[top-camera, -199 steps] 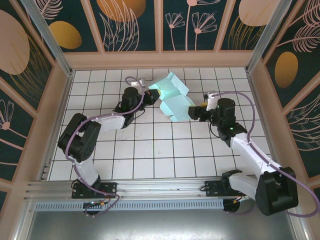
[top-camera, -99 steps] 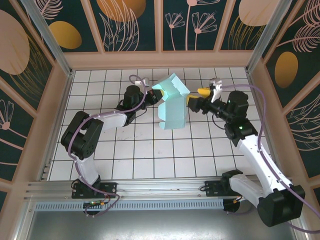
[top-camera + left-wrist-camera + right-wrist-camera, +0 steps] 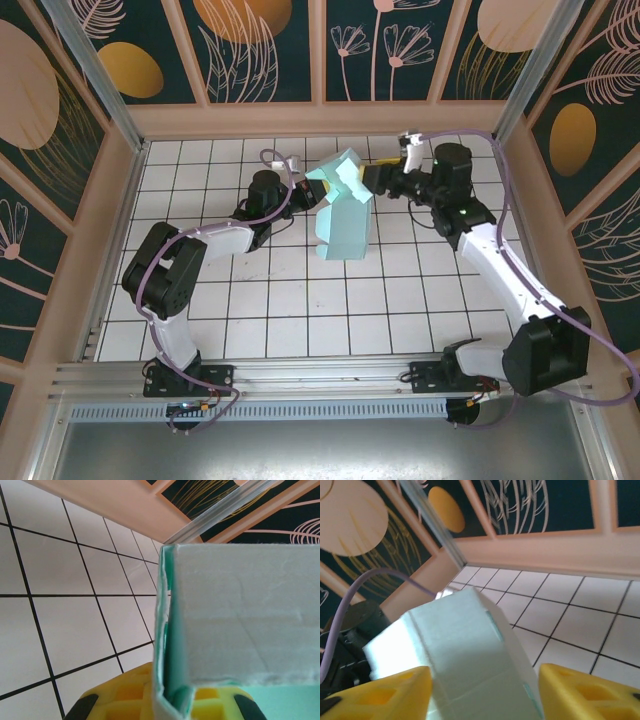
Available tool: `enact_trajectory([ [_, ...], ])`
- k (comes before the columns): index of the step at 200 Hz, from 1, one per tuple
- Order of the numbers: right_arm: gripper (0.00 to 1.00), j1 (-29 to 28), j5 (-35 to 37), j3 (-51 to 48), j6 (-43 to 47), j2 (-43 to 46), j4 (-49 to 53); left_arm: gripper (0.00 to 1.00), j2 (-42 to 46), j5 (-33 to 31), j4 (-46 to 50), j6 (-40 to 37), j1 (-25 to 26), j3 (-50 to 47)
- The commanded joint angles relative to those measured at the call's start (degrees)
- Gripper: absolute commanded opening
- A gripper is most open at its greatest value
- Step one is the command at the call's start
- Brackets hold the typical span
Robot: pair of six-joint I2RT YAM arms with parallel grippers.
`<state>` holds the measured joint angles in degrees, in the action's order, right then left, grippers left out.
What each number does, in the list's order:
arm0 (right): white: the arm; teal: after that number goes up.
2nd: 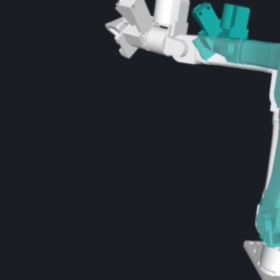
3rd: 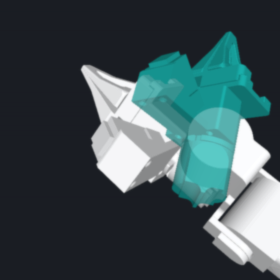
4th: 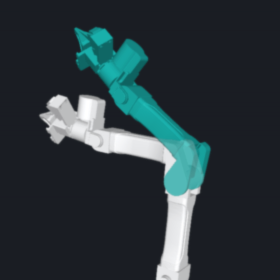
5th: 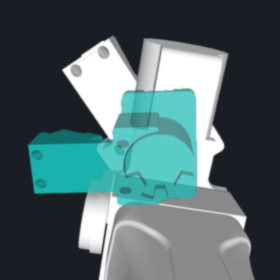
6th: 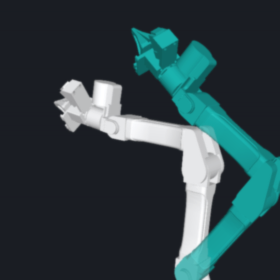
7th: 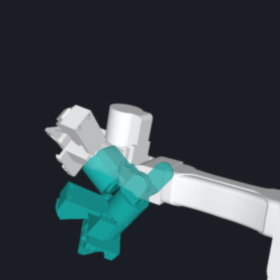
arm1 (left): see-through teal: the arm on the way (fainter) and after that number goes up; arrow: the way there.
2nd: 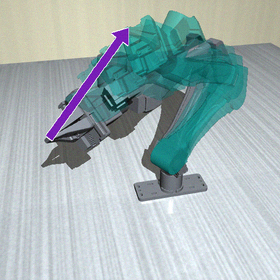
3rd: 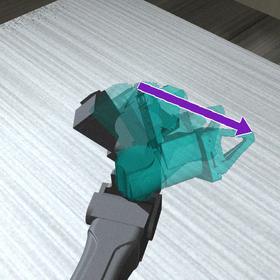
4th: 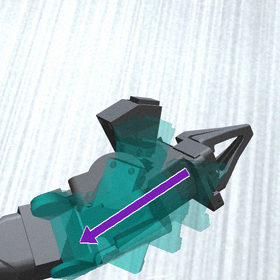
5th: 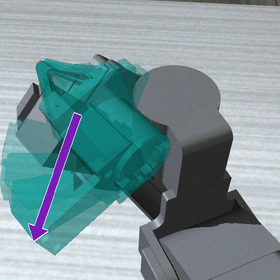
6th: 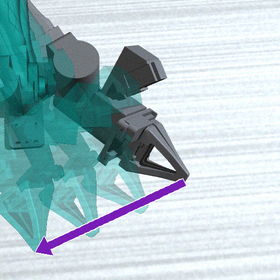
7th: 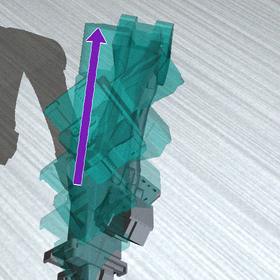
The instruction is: Fold the paper box
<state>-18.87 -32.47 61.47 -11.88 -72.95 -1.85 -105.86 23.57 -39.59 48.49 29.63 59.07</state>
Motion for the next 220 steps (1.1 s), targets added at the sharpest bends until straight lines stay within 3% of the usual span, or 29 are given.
enact_trajectory([
  [1, 0.54, -1.88, -1.2, 2.17, 2.18, 0.18, 1.48, 0.0, 0.42, 0.68, -0.26, -1.37, -0.18, 0.94],
  [66, 0.48, -5.54, 8.65, 3.44, 9.17, -0.25, 9.32, 0.0, -0.11, 1.04, -0.37, -1.2, -0.22, 1.36],
  [117, 0.42, -10.22, 22.43, 7.29, 15.38, -3.89, 15.23, 0.0, -0.2, 0.95, -0.31, -1.29, -0.19, 1.31],
  [143, 0.45, -12.15, 29.06, 7.28, 18.31, -4.33, 14.86, 0.0, -0.22, 0.87, 0.01, -1.38, -0.19, 1.4],
  [162, 0.49, -12.15, 28.86, 6.83, 20.04, -4.37, 15.01, 0.0, -0.37, 0.93, -0.02, -1.46, -0.19, 1.49],
  [186, 0.55, -12.15, 23.73, 5.49, 21.87, -3.21, 14.59, 0.0, -0.57, 0.99, -0.04, -1.43, -0.23, 1.54],
  [220, 0.45, -12.15, 26.9, 4.8, 22.05, -2.56, 14.25, 0.0, -0.48, 1.13, -0.31, -1.38, -0.22, 1.3],
])
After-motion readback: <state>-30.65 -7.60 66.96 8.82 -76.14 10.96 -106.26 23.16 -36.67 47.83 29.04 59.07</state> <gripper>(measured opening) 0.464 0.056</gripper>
